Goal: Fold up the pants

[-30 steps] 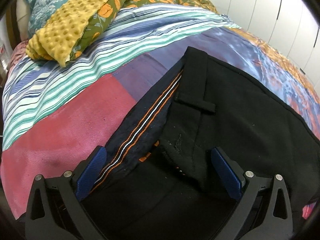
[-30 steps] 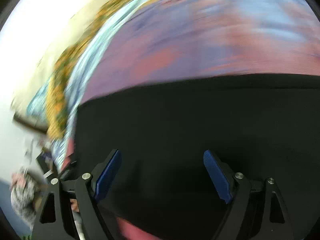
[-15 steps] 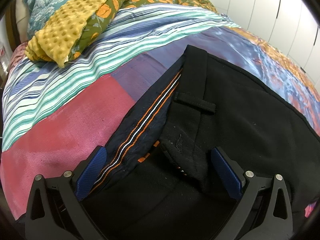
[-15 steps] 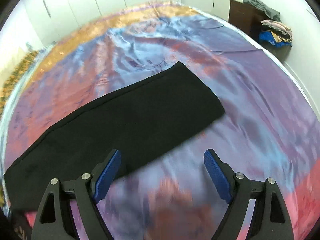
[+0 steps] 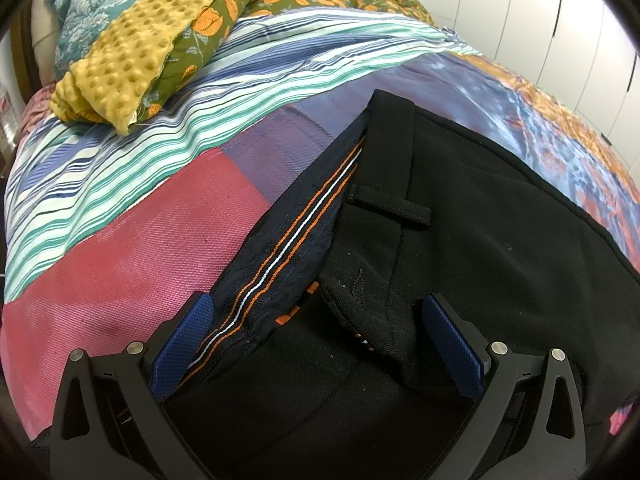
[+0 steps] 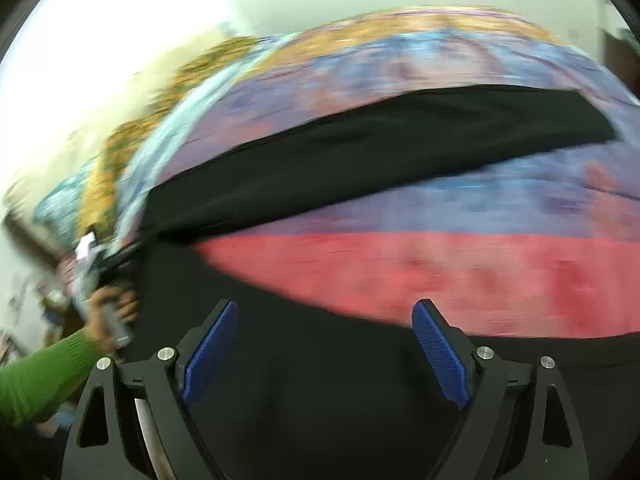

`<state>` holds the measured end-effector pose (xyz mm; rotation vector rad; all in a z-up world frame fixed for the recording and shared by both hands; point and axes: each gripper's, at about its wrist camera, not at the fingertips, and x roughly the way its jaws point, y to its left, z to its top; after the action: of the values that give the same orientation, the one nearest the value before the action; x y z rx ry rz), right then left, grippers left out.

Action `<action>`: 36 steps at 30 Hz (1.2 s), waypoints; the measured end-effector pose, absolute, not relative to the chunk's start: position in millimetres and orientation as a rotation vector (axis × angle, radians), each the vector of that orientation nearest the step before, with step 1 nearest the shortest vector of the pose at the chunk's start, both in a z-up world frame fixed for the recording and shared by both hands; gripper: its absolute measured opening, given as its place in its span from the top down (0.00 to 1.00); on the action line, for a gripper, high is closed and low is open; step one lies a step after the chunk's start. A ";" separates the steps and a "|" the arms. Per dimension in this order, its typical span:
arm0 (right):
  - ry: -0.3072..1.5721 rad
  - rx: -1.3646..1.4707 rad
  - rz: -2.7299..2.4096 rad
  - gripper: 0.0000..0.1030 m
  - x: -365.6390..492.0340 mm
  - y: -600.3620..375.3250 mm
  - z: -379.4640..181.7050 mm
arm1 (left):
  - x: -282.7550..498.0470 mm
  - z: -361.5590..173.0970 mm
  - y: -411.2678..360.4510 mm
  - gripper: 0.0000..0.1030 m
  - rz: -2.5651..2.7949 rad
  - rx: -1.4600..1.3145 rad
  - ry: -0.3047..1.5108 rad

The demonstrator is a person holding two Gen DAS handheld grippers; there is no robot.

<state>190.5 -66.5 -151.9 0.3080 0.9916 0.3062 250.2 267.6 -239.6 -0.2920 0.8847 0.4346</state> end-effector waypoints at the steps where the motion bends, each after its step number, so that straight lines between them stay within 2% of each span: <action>1: 0.998 0.309 0.352 0.14 191.3 -51.2 -151.2 | 250.0 -239.4 267.6 0.00 0.435 -0.292 0.885; 6: 1.027 0.321 0.469 0.14 201.9 12.3 -165.7 | 249.9 -239.3 267.4 0.00 0.435 -0.293 0.885; 14: 1.053 0.329 0.507 0.14 194.1 33.3 -178.8 | 250.7 -239.5 267.8 0.00 0.435 -0.292 0.885; 27: 1.119 0.344 0.442 0.14 179.8 12.1 -205.1 | 250.4 -239.4 267.4 0.00 0.436 -0.293 0.886; 36: 1.136 0.348 0.325 0.14 159.8 -50.6 -206.3 | 250.3 -239.4 267.2 0.00 0.437 -0.293 0.887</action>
<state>159.8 -50.6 -206.3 0.3478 1.1361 0.3248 250.3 267.2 -239.4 -0.2930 0.8866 0.4368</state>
